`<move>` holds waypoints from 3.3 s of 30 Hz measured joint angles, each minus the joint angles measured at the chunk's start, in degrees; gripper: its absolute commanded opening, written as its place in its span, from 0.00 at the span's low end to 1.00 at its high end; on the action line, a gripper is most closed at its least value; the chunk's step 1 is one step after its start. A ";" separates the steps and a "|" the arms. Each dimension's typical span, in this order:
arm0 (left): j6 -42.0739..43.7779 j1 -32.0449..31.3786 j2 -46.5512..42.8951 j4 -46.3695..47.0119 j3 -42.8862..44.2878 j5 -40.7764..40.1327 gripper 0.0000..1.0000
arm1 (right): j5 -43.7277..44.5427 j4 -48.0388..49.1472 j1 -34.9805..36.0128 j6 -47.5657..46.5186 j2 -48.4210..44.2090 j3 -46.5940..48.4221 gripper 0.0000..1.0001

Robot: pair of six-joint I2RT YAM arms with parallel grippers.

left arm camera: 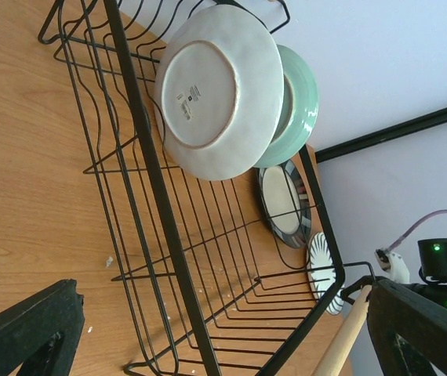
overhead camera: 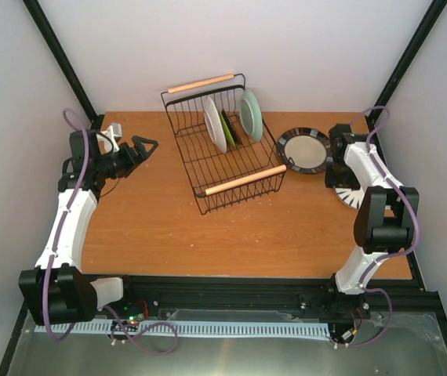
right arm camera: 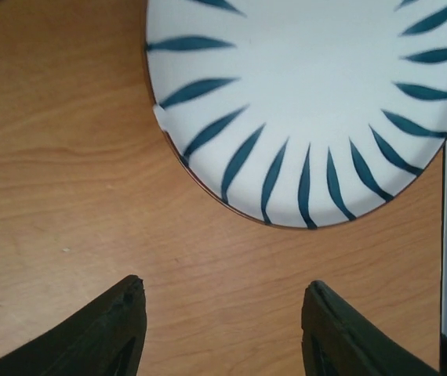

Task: Load the plates into the dish rack
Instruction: Move the plate to the center of the board.

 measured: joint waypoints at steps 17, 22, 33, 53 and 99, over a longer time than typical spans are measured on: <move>1.92 0.00 -0.02 -0.85 -1.86 0.44 1.00 | 4.70 6.25 2.86 -6.45 7.85 -3.67 0.60; 2.49 0.00 0.00 -1.14 -1.88 0.35 1.00 | 5.27 9.92 2.78 -7.32 9.38 -4.74 0.60; 3.58 0.00 1.16 -2.51 -1.88 -0.09 1.00 | 5.64 15.28 1.14 -8.63 12.39 -5.64 0.52; 4.85 0.00 4.79 -3.43 0.02 -0.90 1.00 | 3.74 25.77 -1.44 -10.86 10.51 -9.75 0.03; 4.22 -2.84 -11.10 -7.48 -13.92 2.56 1.00 | -19.26 14.05 23.08 14.97 -19.08 -35.52 0.03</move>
